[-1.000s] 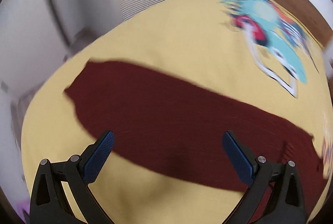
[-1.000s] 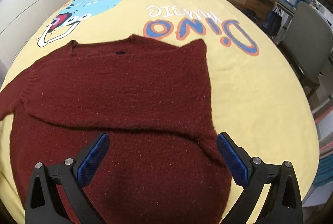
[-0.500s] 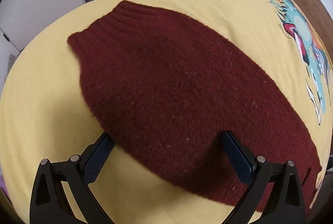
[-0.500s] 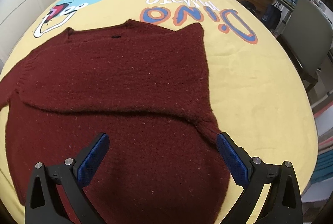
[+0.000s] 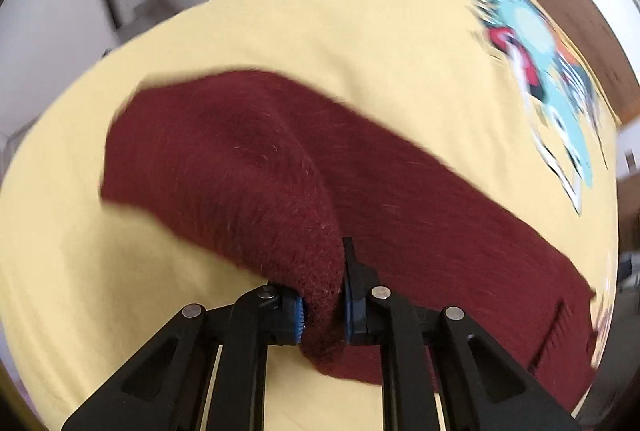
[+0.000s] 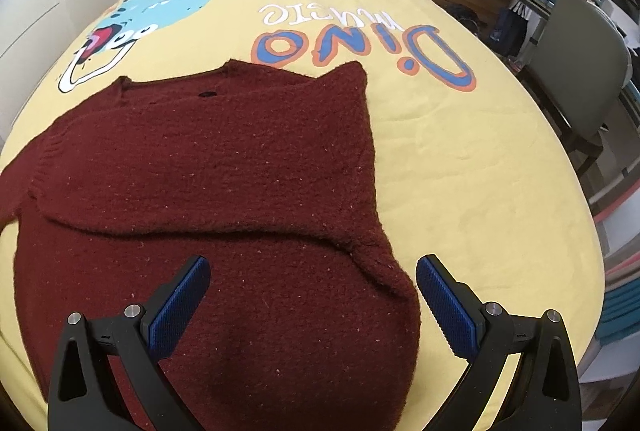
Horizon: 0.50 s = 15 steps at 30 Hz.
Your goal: Fold small clothes
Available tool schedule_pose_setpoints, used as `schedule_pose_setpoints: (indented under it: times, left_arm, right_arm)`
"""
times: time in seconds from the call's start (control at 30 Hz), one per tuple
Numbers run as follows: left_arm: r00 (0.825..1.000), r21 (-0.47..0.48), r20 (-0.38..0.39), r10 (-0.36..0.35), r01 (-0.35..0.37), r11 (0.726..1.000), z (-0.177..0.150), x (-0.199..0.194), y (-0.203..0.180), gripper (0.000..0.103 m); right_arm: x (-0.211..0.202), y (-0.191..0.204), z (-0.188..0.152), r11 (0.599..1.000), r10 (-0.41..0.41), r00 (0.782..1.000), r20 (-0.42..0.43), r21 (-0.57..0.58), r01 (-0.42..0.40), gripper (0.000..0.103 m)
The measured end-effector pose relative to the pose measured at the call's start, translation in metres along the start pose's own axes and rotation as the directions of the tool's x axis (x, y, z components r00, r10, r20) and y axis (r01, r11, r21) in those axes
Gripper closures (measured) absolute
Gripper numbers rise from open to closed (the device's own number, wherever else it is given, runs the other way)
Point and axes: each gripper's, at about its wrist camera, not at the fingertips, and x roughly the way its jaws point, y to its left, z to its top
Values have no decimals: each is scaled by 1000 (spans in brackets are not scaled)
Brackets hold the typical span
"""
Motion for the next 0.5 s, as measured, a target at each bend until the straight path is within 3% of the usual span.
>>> schedule_pose_setpoints:
  times: [0.23,0.37,0.5]
  left_arm:
    - [997,191,36,-65,57,980,-21,-48,-77,92]
    - [990,295,17,-137,126,947,-42,-61,-135,92]
    - [979,397,-28,-200,195,897,-65,-66,-198,92]
  right_arm:
    - [-9,6,12,1000,18,999,27,-11,-17,1]
    - [-12,11,22,999,34,999,28,-24,-33,1]
    - [-11,8,32,999,39,999,25,-15,-39,1]
